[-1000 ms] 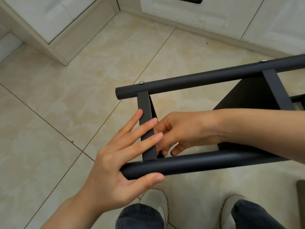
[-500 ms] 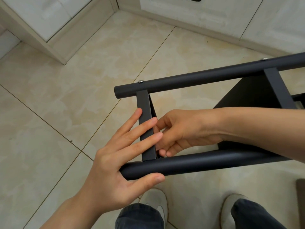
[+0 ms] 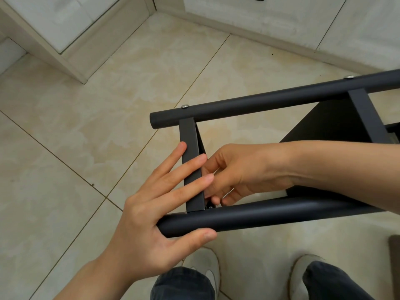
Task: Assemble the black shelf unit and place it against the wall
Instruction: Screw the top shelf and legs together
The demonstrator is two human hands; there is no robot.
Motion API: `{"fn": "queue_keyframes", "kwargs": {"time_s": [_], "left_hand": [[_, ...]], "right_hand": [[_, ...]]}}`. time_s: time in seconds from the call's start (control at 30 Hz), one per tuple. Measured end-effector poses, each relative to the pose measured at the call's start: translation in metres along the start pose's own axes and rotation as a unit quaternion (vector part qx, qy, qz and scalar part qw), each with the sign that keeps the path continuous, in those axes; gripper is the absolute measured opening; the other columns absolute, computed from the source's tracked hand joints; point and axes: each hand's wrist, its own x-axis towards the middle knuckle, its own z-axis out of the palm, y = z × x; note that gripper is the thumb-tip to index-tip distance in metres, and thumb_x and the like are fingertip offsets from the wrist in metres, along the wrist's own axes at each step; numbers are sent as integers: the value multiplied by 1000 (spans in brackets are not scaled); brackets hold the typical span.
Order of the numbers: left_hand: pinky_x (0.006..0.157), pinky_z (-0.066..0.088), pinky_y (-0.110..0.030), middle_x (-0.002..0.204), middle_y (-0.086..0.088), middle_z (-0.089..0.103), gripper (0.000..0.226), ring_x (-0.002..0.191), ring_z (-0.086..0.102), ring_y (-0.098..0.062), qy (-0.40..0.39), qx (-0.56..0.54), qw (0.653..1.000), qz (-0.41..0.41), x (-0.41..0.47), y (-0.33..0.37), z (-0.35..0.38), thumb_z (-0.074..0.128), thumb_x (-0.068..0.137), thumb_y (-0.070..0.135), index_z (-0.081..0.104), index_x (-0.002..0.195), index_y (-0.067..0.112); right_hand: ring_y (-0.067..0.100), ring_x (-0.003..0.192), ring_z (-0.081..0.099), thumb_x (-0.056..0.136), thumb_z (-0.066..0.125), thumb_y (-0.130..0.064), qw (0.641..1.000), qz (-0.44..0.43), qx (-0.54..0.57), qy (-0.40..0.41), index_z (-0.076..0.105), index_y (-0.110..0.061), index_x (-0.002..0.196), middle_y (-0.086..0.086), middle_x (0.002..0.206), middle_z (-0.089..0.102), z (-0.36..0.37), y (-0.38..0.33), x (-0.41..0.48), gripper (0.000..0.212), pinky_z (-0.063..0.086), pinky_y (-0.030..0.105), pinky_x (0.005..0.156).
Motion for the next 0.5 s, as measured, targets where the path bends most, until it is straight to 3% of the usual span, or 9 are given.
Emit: {"fn": "queue_keyframes", "kwargs": {"time_s": [0.2, 0.5], "left_hand": [[120, 31, -34, 148, -6, 51, 56, 150, 32, -29, 1, 0, 1000, -1, 0, -1, 1, 67, 88, 48, 58, 131, 13], [120, 32, -35, 147, -7, 51, 56, 150, 32, -29, 3, -5, 1000, -1, -1, -1, 1, 64, 91, 51, 59, 130, 11]], "right_hand": [[6, 66, 62, 93, 64, -7, 1000, -10, -17, -1, 73, -22, 66, -2, 73, 71, -1, 1, 1, 33, 53, 17, 64], [8, 75, 62, 93, 65, -13, 999, 2, -43, -8, 74, -21, 79, -4, 81, 72, -2, 1, 1, 19, 52, 21, 71]]}}
